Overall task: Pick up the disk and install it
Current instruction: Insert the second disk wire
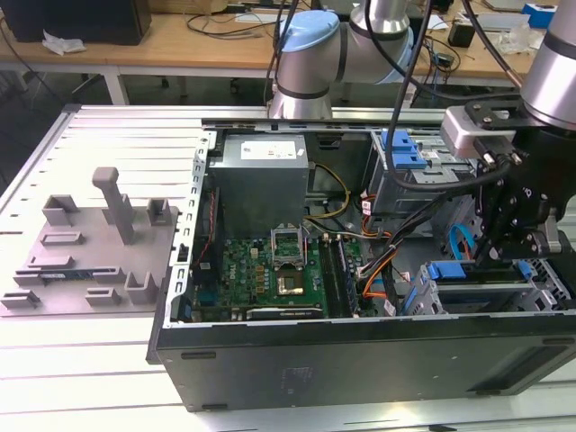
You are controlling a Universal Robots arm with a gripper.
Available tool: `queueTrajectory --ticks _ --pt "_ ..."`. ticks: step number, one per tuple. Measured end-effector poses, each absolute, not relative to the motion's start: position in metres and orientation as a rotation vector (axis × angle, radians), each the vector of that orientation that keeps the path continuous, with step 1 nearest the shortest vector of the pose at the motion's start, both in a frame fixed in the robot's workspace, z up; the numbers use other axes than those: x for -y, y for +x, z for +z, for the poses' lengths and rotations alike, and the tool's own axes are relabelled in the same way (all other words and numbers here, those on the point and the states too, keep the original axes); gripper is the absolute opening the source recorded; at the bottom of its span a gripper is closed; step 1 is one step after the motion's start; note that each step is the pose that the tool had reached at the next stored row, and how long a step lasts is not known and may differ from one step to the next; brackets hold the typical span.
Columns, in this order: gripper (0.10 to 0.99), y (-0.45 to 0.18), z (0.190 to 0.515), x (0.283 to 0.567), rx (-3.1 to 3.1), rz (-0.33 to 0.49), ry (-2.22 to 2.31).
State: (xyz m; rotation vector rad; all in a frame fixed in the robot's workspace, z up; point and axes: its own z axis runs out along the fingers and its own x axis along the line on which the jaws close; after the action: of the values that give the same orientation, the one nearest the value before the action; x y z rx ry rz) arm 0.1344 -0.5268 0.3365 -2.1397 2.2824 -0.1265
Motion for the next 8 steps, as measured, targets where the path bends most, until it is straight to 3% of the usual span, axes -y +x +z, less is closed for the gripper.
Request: queueTrajectory --ticks 3,5,8 --pt "0.176 0.134 0.336 0.527 -2.282 -0.123 -2.139" --pt "0.302 0.134 0.34 0.527 -2.283 -0.127 -2.141" --pt "0.302 0.134 0.348 0.526 -2.286 -0.133 -2.143"
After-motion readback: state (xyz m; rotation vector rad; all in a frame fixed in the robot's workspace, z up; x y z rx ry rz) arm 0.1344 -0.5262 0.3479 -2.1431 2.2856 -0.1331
